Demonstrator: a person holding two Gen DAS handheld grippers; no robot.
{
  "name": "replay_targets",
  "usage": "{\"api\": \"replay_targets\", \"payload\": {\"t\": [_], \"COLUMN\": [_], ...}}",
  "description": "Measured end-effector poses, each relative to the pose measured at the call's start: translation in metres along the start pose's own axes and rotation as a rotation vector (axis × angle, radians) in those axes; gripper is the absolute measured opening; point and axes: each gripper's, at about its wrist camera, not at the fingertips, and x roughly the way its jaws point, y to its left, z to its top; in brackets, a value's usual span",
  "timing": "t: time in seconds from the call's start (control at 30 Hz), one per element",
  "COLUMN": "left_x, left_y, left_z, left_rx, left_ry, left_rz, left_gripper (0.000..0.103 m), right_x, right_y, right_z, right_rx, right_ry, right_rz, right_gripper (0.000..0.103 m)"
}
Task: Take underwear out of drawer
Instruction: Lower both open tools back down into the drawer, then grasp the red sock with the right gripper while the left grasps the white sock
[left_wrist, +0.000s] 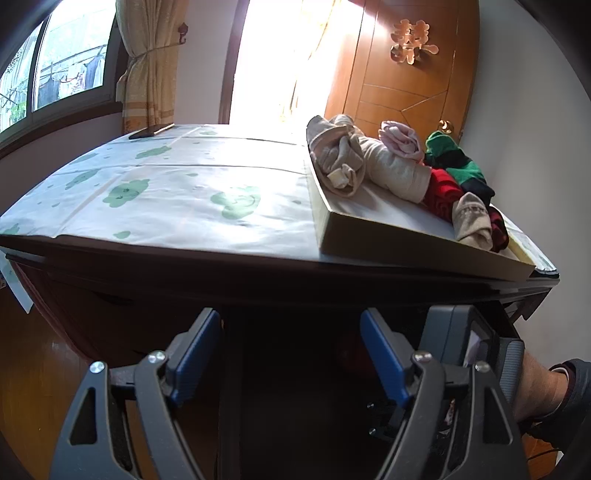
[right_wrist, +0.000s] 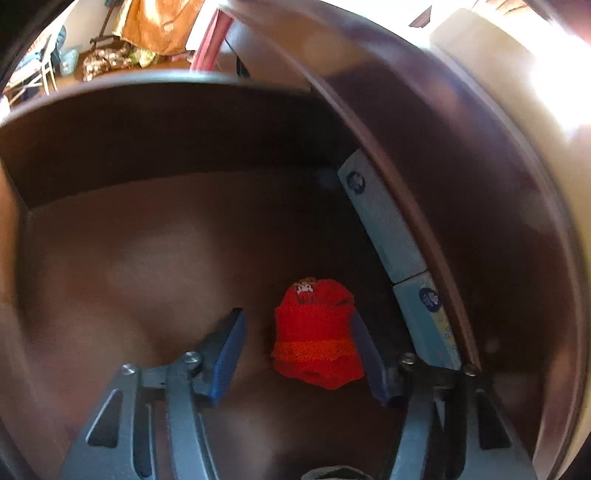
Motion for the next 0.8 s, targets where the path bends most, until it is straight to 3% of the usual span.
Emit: {"api": "replay_targets", "payload": {"t": [0.17, 0.23, 0.33, 0.57, 0.8], "left_x": [0.002, 0.003, 0.003, 0.001, 0.007], "left_y": [-0.003, -0.005, -0.007, -0.01, -0.036], "left_z": [-0.002, -0.003, -0.003, -0.003, -0.007], "left_rx": [0.0, 0.003, 0.009, 0.018, 0.081], "left_ry": [0.007, 0.011, 0.013, 0.024, 0.058], "left_rz": [-0.007, -0.01, -0.014, -0.025, -0.057], "left_gripper": [0.081, 0.081, 0.081, 0.081, 0.081], "right_x": [0.008, 0.01, 0.009, -0.033, -0.087], "right_y": [-0.001, -0.002, -0.005, -0.029, -0.057], "right_z": [0.003, 0.002, 0.007, -0.011, -0.038], "right_rx": [0.043, 0.055, 0.076, 0.193, 0.337], "right_ry": [0.012, 0.026, 0.028, -0.03, -0.126], "right_rz": [0.009, 0.007, 0.018, 0.133, 0.176], "right_gripper": [0.051, 0.033, 0.027, 0.026, 0.026]}}
